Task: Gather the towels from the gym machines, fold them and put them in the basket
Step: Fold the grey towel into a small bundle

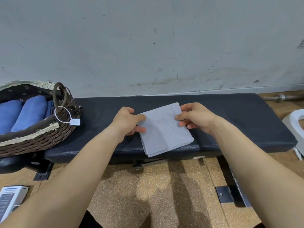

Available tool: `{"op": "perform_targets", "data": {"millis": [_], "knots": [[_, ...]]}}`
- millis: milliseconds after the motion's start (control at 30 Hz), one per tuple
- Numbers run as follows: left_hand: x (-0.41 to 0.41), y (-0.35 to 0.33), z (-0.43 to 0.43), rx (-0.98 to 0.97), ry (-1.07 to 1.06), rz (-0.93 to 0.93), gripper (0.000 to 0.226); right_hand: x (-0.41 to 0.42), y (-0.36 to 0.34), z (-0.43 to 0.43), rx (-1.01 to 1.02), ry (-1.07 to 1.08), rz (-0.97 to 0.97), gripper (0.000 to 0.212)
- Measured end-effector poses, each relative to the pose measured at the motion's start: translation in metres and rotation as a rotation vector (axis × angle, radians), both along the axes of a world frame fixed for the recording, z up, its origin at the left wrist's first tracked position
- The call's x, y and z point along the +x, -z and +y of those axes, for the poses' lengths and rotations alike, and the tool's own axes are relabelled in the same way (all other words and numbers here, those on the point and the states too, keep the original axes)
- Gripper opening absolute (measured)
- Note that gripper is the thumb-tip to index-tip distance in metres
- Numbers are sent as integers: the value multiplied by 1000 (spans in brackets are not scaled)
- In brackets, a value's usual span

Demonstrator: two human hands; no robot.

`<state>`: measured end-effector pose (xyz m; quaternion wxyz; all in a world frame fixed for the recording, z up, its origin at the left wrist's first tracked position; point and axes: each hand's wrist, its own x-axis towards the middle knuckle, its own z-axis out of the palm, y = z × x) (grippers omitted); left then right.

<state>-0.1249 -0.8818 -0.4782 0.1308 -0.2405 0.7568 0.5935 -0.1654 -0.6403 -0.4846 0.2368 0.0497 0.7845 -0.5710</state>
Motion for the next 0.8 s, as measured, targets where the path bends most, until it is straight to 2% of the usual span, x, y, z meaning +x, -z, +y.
{"op": "perform_targets", "data": {"millis": [67,200,300,433,533,600,733,800], "knots": [[5,-3,5,115,-20,-33,58,1,1,0,-35,15,-13,25],[10,-3,9,272,23,-70,29,4,4,4,-118,24,-32,24],[10,-1,4,255,68,-8,21,6,5,12,-165,22,-28,24],[8,-2,-3,153,183,185,24,8,6,23,-207,-10,9,29],[8,-2,-8,-118,367,347,19,9,6,29,-193,-62,65,29],[10,-2,-8,-258,479,382,22,11,7,33,-133,-114,141,27],[9,6,-11,-369,599,445,33,17,10,36,44,-184,280,13],[8,11,-15,-438,674,457,32,19,10,34,18,-152,278,11]]}}
